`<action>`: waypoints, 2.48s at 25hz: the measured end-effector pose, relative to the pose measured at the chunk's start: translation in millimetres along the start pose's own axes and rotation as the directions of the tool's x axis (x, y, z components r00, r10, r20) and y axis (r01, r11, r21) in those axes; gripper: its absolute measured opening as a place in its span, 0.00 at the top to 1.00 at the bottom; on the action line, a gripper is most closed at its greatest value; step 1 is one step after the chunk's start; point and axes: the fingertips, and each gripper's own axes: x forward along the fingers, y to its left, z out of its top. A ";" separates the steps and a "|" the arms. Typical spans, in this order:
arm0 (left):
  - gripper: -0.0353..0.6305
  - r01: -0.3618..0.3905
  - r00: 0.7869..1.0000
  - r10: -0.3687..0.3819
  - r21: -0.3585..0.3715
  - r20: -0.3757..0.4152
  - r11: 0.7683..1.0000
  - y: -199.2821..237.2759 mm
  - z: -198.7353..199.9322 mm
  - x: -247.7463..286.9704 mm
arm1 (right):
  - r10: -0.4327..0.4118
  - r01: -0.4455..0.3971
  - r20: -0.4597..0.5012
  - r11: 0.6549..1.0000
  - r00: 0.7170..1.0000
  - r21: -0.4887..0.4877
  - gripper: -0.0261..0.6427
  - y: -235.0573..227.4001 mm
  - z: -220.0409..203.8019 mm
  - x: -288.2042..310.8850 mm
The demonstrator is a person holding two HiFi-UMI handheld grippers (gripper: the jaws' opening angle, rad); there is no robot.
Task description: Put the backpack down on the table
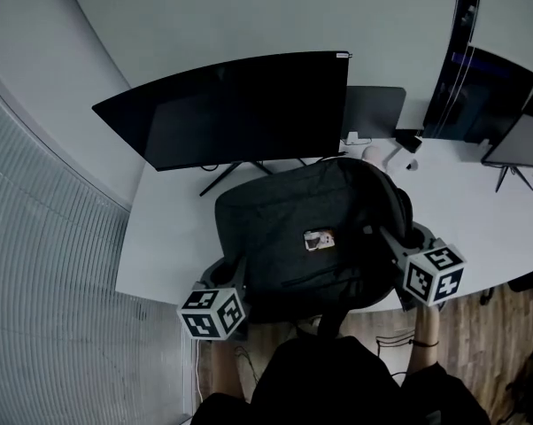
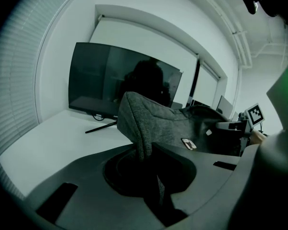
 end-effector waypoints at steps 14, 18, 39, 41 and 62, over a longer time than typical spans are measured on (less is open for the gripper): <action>0.88 -0.031 0.991 0.023 -0.060 -0.128 0.998 36.2 -27.6 51.4 | -0.006 0.009 -0.116 0.999 0.993 0.032 0.80 -15.0 -30.7 61.9; 0.88 -0.038 0.988 0.027 -0.069 -0.155 0.997 41.3 -36.5 63.8 | -0.006 0.012 -0.140 0.999 0.990 0.041 0.80 -20.5 -40.3 72.8; 0.80 -0.095 0.970 0.082 -0.044 -0.229 0.994 59.4 -59.0 97.7 | -0.039 0.070 -0.281 0.992 0.959 0.104 0.80 -47.0 -82.0 100.2; 0.79 -0.108 0.965 0.097 -0.032 -0.244 0.994 60.8 -61.0 100.6 | -0.047 0.085 -0.296 0.990 0.954 0.117 0.79 -51.3 -88.2 101.6; 0.55 -0.187 0.938 0.190 0.039 -0.290 0.982 71.8 -72.0 111.8 | -0.273 0.287 -0.314 0.958 0.909 0.000 0.60 -84.6 -106.9 94.0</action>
